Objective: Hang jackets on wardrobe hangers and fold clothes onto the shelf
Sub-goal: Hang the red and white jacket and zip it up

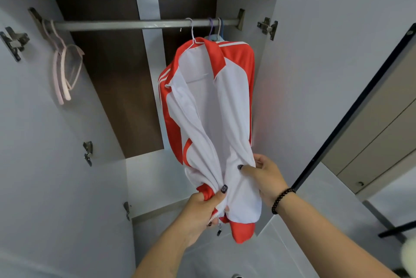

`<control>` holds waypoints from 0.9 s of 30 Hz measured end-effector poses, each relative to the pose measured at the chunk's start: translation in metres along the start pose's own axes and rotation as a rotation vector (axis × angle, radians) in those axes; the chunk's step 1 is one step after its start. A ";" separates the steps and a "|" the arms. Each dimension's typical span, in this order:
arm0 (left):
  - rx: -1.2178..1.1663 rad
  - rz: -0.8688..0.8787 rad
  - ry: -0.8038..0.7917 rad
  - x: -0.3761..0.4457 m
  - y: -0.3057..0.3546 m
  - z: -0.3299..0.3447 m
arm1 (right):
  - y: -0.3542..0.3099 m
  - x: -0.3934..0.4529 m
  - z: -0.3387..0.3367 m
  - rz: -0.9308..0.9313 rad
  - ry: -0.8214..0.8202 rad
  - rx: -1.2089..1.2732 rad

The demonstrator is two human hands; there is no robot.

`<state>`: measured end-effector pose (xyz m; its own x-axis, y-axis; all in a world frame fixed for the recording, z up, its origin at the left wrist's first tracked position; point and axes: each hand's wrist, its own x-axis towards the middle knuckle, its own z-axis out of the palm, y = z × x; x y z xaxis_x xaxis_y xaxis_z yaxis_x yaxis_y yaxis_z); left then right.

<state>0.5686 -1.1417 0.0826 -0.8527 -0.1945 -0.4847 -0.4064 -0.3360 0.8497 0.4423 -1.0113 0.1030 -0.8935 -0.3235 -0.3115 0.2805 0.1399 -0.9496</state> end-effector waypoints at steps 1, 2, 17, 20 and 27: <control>-0.077 -0.043 0.018 0.000 0.002 -0.001 | 0.000 -0.002 0.001 -0.021 0.008 -0.036; -0.159 -0.091 0.030 -0.001 0.005 -0.001 | 0.000 -0.004 0.002 -0.044 0.024 -0.081; -0.679 -0.290 0.003 -0.014 0.039 0.006 | 0.081 -0.090 0.033 0.496 -0.140 0.477; -0.733 -0.289 -0.008 -0.018 0.040 0.011 | 0.069 -0.086 0.035 0.489 -0.136 0.729; -0.662 -0.224 0.061 -0.035 0.042 0.008 | 0.065 -0.092 0.032 0.482 -0.259 1.024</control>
<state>0.5785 -1.1412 0.1368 -0.7440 -0.1004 -0.6606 -0.2681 -0.8608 0.4327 0.5539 -1.0027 0.0689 -0.5513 -0.6412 -0.5338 0.8304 -0.4834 -0.2769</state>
